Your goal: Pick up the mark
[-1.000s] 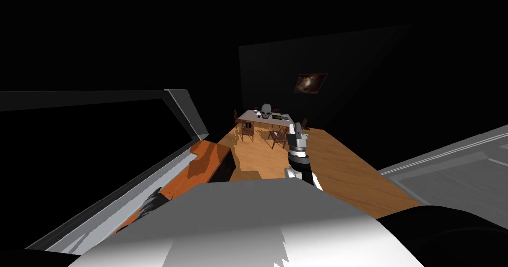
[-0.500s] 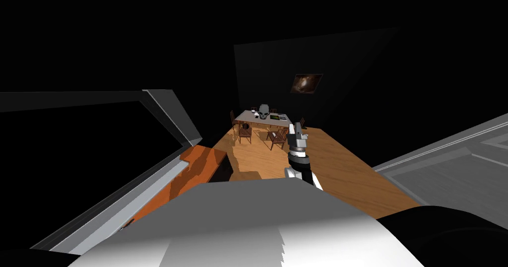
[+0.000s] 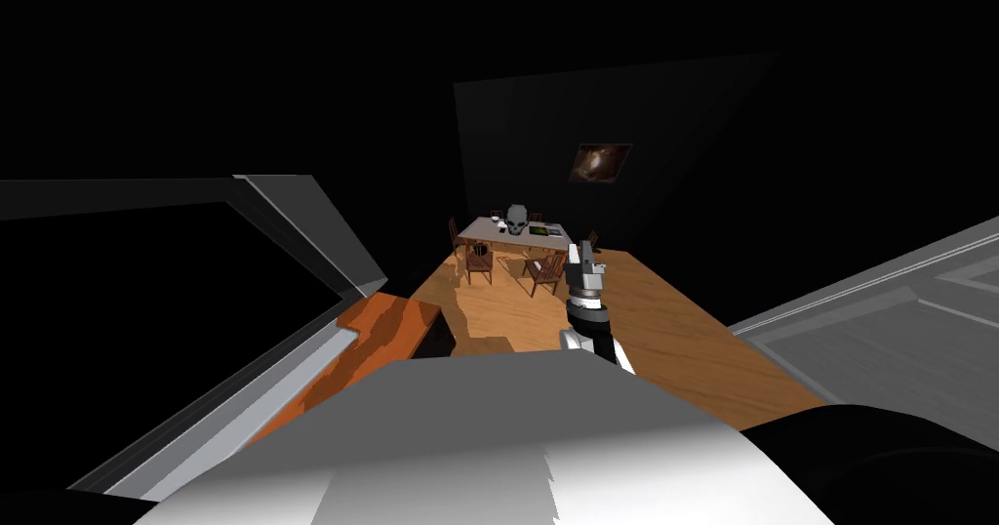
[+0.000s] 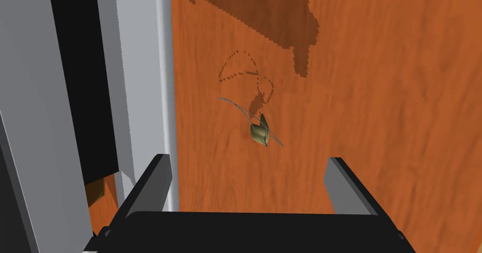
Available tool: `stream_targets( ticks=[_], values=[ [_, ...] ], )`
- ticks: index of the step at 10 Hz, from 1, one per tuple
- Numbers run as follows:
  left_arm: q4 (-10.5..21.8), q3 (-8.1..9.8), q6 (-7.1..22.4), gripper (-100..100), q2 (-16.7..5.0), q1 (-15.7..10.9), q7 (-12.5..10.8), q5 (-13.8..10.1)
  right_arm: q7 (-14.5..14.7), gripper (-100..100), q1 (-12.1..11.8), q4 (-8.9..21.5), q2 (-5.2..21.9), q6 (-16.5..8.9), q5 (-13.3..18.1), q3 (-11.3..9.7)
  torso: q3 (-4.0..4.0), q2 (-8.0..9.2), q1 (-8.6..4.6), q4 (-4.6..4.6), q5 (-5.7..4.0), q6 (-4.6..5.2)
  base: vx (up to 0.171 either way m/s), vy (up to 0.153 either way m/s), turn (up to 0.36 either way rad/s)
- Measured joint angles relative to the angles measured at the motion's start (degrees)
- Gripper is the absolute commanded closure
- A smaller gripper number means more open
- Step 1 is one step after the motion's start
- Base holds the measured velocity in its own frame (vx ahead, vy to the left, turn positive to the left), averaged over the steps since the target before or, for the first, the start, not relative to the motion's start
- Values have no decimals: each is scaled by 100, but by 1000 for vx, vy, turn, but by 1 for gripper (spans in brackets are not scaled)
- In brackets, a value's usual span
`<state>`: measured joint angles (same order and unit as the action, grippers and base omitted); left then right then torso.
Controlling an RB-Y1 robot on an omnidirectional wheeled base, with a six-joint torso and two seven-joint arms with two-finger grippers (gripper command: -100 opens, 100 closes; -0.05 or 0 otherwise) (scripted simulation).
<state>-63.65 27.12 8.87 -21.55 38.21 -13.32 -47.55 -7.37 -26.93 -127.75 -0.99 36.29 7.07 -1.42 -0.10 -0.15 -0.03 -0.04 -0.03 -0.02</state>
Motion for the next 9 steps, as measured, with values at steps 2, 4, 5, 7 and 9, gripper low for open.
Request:
stream_targets(
  ticks=[2, 4, 5, 7, 9],
  values=[
    [406, 27, 62, -100, -128, -29, -144, -293, 0, 0, 0, 0, 0, 0, 0, 0, -6, -10, 1, -2, 0, 0, 109, 14, -57],
    [751, 145, 208, -100, -136, -8, -294, -506, 0, 0, -1, 0, 0, 0, 0, 0, -11, -18, 3, -4, 0, 1, 114, 13, -54],
    [789, 307, 386, -100, -85, 82, -409, -560, 0, 0, -1, 0, 0, 0, 0, 0, -11, -20, 0, -4, 0, 1, 107, 12, -28],
    [1158, 362, 518, -100, -189, 36, -541, -862, 0, 0, -1, 0, 0, 0, 0, 0, -13, -25, 6, -4, 1, 3, 115, 29, -51],
    [1605, 396, 620, -100, -281, 22, -597, -1265, 0, 0, -1, 0, 0, 0, 0, 0, -11, -20, 9, -4, 2, 2, 104, 28, -45]
  ],
)
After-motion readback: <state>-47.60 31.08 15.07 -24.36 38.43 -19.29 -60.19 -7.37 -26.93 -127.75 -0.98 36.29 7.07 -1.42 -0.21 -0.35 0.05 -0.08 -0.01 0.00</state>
